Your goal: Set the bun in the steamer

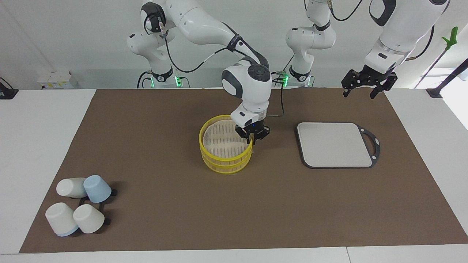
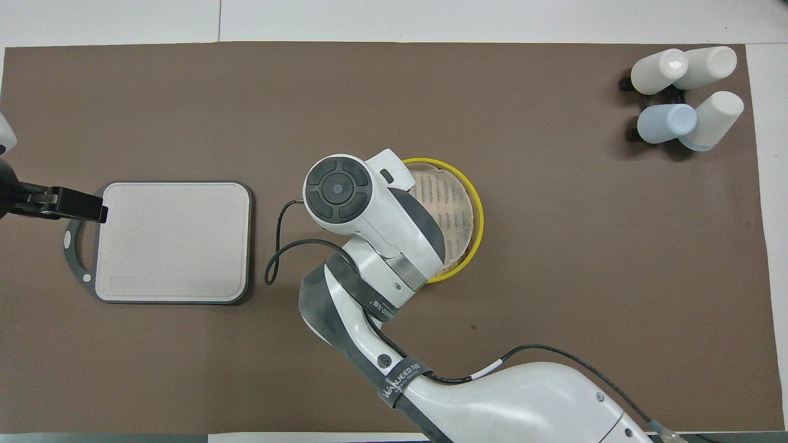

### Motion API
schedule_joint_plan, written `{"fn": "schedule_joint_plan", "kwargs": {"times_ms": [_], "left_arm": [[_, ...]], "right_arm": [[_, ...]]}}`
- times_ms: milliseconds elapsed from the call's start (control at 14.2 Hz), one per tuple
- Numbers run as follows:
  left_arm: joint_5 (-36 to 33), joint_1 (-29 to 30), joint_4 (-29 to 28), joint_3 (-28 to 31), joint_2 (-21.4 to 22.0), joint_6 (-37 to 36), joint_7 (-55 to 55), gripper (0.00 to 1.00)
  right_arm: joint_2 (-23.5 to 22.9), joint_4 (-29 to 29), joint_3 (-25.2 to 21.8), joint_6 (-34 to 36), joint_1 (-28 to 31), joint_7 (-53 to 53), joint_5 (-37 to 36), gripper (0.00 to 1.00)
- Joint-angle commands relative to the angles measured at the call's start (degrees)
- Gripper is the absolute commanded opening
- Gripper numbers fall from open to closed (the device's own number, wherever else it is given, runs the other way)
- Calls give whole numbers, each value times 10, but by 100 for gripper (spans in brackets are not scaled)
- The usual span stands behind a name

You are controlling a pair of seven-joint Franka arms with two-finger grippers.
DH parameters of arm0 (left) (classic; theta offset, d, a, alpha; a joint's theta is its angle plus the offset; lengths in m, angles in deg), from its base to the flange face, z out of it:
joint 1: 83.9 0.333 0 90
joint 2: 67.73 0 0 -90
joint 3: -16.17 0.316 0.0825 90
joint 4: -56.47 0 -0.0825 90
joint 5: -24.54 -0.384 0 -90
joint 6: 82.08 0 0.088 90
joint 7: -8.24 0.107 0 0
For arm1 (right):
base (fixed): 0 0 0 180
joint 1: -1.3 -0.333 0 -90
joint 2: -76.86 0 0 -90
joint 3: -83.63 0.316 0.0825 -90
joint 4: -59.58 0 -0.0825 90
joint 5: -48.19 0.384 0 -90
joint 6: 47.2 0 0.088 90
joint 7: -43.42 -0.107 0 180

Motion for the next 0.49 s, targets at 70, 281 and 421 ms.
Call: {"fn": "schedule_joint_plan", "kwargs": {"times_ms": [70, 281, 421], "left_arm": [[16, 3, -19, 2, 16, 14, -4, 100], [16, 4, -20, 2, 16, 14, -3, 100], [16, 3, -15, 2, 14, 14, -4, 100]], "right_arm": [[20, -34, 2, 44, 47, 70, -9, 100], [84, -35, 2, 97, 119, 167, -7, 100], [113, -32, 2, 144, 172, 288, -10, 100]]}}
